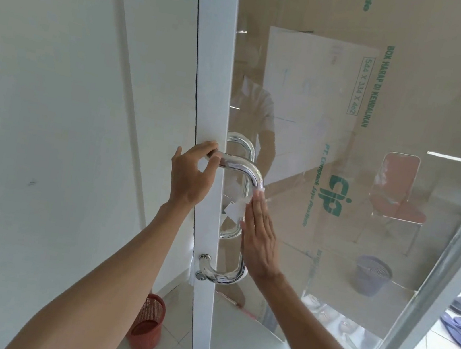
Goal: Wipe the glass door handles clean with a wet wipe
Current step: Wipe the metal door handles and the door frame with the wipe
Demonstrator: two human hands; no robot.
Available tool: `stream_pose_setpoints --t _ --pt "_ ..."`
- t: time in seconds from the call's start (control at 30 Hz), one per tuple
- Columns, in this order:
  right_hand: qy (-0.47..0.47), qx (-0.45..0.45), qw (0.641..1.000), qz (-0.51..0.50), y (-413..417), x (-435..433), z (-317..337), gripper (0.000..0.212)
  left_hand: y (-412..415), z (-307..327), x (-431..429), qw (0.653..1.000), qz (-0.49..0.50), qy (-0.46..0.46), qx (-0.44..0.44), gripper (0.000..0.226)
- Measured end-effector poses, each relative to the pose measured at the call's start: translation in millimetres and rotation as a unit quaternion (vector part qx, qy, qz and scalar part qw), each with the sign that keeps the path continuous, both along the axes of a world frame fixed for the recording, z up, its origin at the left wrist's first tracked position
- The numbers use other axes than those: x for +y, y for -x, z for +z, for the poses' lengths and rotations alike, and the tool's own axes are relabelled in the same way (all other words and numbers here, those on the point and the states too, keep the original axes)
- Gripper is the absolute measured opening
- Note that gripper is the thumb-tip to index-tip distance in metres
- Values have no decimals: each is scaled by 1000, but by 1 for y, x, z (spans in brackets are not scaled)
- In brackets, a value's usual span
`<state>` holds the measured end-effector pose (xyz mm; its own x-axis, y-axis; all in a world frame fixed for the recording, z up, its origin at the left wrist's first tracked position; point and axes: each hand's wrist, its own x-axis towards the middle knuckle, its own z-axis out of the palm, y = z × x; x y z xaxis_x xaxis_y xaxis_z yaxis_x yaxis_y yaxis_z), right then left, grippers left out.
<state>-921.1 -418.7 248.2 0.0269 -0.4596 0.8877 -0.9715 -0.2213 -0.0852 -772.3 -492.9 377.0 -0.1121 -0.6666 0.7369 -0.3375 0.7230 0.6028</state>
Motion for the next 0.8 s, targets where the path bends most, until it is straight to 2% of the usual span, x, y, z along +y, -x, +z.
stream_pose_setpoints --t 0.1,0.2,0.3,0.4,0.43,0.53,0.63,0.73,0.8 --pt "-13 -224 974 -34 -22 1 -33 51 -2 0 -1 1000 -6 -14 16 32" --pt "-113 -346 928 -78 -36 13 -80 42 -7 3 -3 999 -21 -11 33 27" --pt "-206 -385 896 -76 -37 24 -126 37 -12 2 -6 996 -36 -9 77 25" --pt "-227 -413 881 -39 -38 29 -143 23 -15 -4 -14 989 -19 -53 137 34" --pt "-221 -415 882 -34 -39 30 -143 25 -15 -6 -17 985 -15 -84 149 39" --pt "-185 -424 886 -32 -43 26 -127 62 -14 -11 -28 960 -43 -211 179 47" --pt "-126 -467 875 -13 -46 17 -100 75 -15 -18 -34 931 -93 -281 212 43" --pt "-50 -537 842 12 -43 14 -88 59 -14 -26 -34 926 -110 -290 216 39" --pt "-33 -542 840 -3 -39 17 -96 42 -13 -28 -35 924 -109 -288 226 44"
